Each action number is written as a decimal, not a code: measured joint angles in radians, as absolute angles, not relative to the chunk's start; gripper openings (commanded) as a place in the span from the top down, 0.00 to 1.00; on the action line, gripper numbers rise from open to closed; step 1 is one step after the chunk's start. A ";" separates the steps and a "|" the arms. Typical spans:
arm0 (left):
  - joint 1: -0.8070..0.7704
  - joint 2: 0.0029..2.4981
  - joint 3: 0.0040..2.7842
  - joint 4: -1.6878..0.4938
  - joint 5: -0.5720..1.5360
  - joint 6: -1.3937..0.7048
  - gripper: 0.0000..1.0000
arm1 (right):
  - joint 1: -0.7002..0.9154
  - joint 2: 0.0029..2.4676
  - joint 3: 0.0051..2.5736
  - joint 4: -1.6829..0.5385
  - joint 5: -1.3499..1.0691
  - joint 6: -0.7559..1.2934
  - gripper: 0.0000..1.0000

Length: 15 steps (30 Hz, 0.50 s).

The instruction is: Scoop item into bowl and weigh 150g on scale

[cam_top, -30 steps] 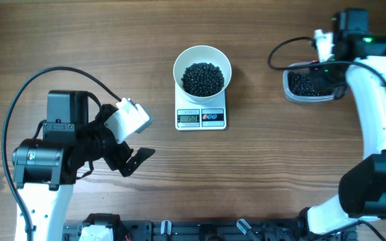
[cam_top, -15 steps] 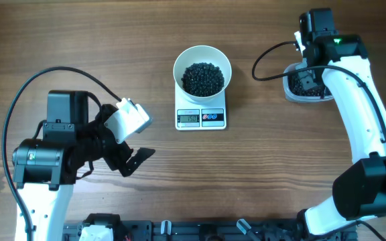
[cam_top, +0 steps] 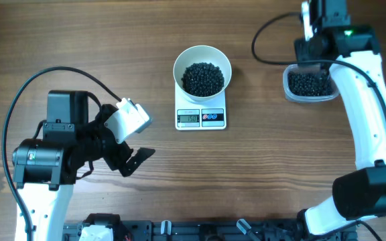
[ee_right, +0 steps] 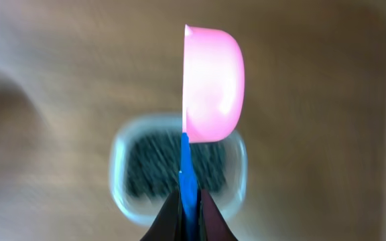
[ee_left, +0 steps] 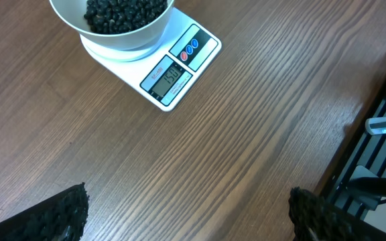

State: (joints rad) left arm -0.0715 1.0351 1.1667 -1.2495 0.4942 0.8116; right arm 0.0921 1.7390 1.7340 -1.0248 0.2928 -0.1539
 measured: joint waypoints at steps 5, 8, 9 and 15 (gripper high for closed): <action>-0.072 1.035 1.167 -1.250 0.494 0.812 0.00 | 0.092 1.739 1.897 -0.891 0.159 -0.086 0.96; -0.072 1.035 1.167 -1.250 0.494 0.812 0.00 | 0.090 1.737 1.922 -0.792 0.081 -0.056 0.96; -0.072 1.035 1.167 -1.250 0.494 0.812 0.00 | 0.090 1.737 1.924 -0.762 0.062 -0.047 0.96; -0.072 1.035 1.167 -1.250 0.495 0.812 0.00 | 0.090 1.737 1.930 -0.605 -0.015 0.024 0.96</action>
State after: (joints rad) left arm -0.0715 1.0351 1.1667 -1.2495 0.4946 0.8116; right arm 0.0902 1.7370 1.9305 -0.6048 -0.0154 0.0238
